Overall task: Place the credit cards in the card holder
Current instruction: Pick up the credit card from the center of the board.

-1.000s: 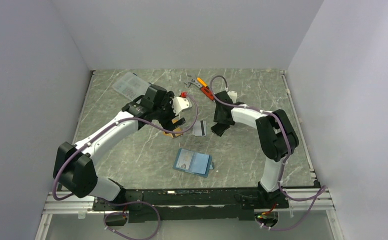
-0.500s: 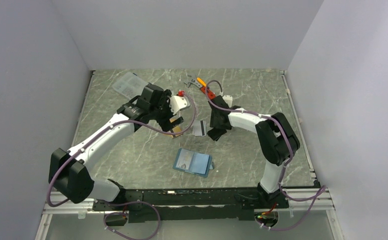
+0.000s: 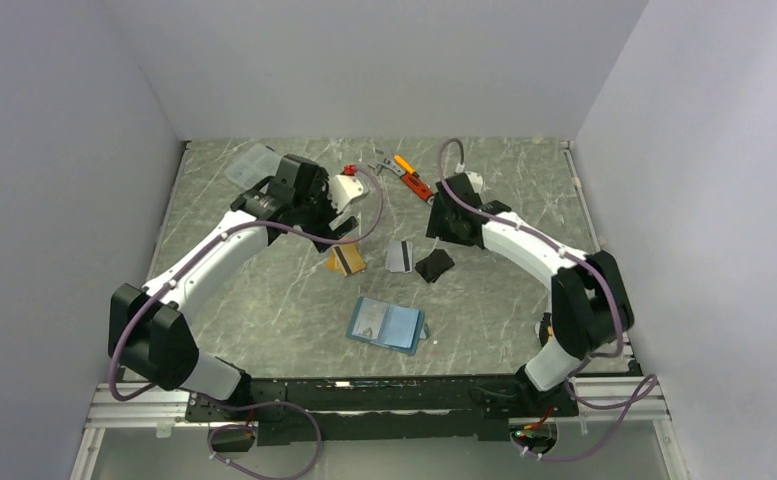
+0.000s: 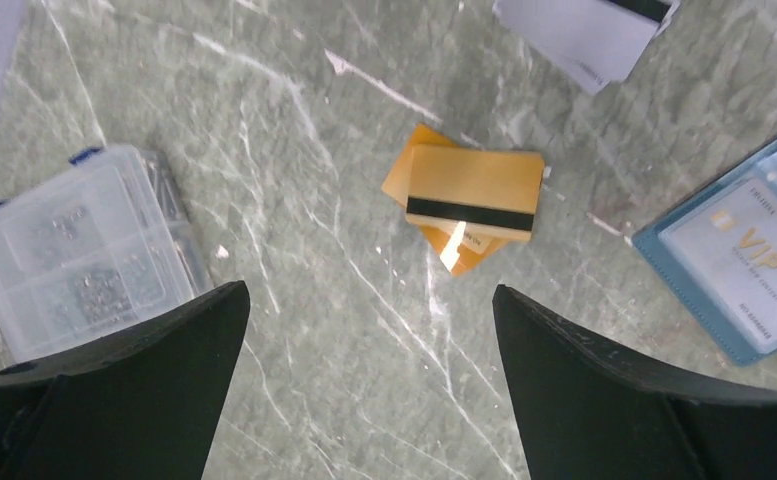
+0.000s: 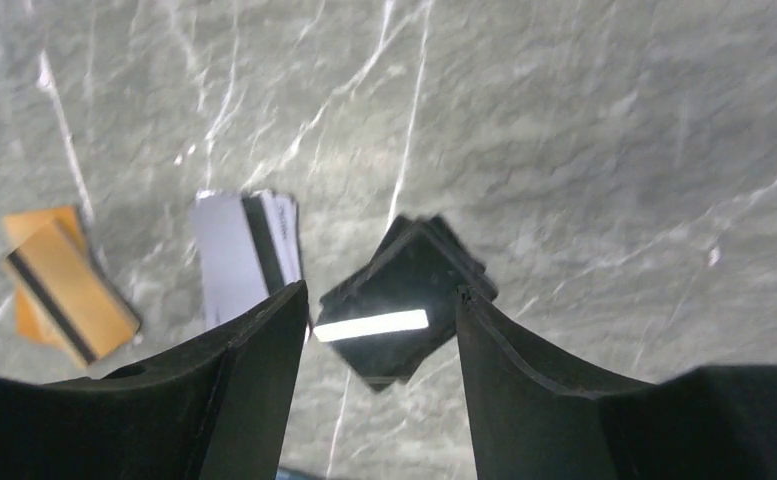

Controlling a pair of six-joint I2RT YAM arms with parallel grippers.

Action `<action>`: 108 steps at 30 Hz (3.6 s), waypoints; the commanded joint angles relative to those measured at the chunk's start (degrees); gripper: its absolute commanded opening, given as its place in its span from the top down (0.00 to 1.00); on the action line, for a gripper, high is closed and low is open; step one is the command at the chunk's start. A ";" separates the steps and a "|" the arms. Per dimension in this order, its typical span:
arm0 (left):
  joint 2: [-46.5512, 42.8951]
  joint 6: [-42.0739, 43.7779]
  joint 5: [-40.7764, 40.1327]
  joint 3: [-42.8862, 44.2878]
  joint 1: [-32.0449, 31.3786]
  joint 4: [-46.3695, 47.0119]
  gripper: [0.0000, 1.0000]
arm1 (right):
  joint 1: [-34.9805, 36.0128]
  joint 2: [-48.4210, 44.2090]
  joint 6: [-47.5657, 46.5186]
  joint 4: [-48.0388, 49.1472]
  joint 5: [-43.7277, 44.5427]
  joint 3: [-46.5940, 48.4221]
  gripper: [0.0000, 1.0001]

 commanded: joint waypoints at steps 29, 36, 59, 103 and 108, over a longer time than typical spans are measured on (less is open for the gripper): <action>40.20 -1.08 7.08 27.48 -18.55 12.37 0.33 | -17.99 -12.29 19.71 28.16 -36.89 -32.25 0.49; 40.92 -0.57 3.24 26.16 -19.65 13.85 0.31 | -18.30 -10.50 20.79 30.03 -36.47 -33.45 0.50; 44.19 -1.85 -0.31 25.45 -21.63 12.60 0.29 | -18.31 -6.32 21.59 32.18 -32.96 -32.89 0.50; 41.56 -4.54 -1.92 20.25 -21.00 16.54 0.28 | -18.24 -7.01 26.01 35.33 -32.96 -38.68 0.51; 41.70 -4.44 -1.76 19.69 -21.18 15.62 0.28 | -18.15 -7.65 26.47 35.46 -33.13 -39.32 0.51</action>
